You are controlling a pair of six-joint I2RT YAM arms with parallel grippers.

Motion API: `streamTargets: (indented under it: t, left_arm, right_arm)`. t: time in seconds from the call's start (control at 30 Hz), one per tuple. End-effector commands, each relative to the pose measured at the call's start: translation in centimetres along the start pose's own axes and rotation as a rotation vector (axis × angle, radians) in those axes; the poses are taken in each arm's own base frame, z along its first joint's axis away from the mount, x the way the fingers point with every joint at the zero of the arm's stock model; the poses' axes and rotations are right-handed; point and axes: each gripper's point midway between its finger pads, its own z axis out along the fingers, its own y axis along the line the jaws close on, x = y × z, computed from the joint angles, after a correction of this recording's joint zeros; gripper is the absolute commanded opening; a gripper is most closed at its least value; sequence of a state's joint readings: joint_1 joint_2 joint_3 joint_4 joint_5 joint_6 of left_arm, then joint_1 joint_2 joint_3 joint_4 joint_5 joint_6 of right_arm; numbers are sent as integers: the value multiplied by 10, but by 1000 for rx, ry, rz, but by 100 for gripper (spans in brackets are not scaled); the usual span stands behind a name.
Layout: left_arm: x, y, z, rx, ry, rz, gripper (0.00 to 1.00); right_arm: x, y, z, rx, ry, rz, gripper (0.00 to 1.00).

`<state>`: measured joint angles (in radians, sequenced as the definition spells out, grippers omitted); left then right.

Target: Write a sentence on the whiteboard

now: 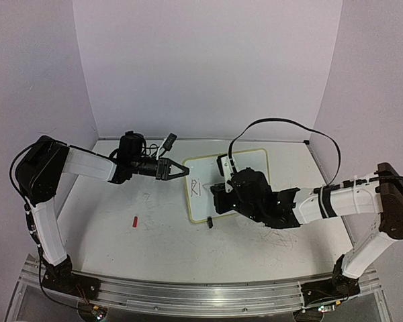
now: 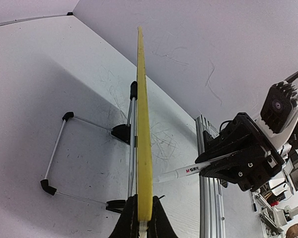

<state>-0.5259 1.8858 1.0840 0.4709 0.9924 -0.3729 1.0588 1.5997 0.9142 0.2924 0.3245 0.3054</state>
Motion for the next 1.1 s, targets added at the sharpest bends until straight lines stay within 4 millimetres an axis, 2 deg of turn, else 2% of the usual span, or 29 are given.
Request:
streamTargets:
  t: [0.0, 0.57, 1.07]
  left_arm:
    - [-5, -21, -1, 50, 5, 3, 0]
    - [-4, -21, -1, 51, 8, 0, 0]
    - [-5, -22, -1, 52, 6, 3, 0]
  right_arm:
    - [-20, -1, 2, 19, -57, 25, 0]
    - [-14, -1, 10, 27, -37, -1, 0]
    - [7, 2, 12, 5, 21, -5, 0]
